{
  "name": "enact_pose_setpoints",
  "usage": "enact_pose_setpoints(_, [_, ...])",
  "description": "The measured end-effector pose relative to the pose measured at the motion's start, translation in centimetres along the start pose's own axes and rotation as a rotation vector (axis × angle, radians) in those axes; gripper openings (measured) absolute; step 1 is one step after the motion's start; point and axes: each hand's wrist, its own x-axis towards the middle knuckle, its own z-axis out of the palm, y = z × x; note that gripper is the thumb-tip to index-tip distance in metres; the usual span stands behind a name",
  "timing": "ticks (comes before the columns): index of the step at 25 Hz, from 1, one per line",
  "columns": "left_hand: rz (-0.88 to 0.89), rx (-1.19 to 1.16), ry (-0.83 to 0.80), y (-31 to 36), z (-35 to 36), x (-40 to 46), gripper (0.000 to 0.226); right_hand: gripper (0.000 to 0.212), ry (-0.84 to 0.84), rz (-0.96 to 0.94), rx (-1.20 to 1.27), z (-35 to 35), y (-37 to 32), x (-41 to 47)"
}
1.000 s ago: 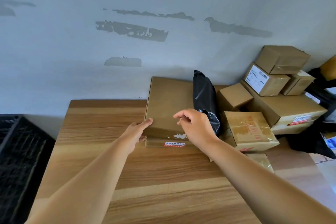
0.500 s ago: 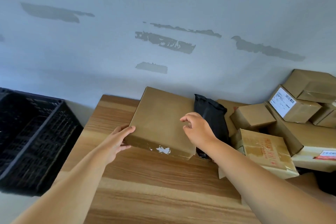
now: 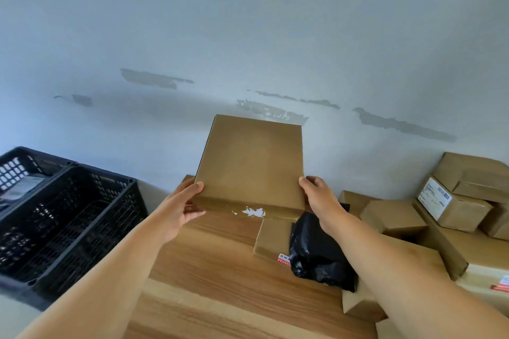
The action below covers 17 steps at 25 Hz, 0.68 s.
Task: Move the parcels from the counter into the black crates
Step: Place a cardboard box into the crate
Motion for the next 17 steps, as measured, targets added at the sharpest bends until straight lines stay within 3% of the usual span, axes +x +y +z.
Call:
enact_pose_setpoints(4, [0.129, 0.046, -0.131, 2.9, 2.4, -1.4, 0.029, 0.029, -0.042, -0.07, 0.179, -2.7, -3.0, -1.8])
enact_pose_setpoints(8, [0.238, 0.186, -0.214, 5.2, 5.0, -2.0, 0.043, 0.028, 0.029, -0.197, 0.201, -5.1, -4.8, -2.7])
enact_pose_setpoints(11, [0.339, 0.298, -0.194, 6.7, 6.9, -2.1, 0.046, 0.028, 0.054, -0.29, 0.188, -6.6, -5.8, -3.4])
enact_pose_setpoints(17, [0.486, 0.409, -0.183, 9.3, 10.2, -3.1, 0.075, 0.03, 0.127, -0.408, 0.18, -9.2, -7.4, -4.1])
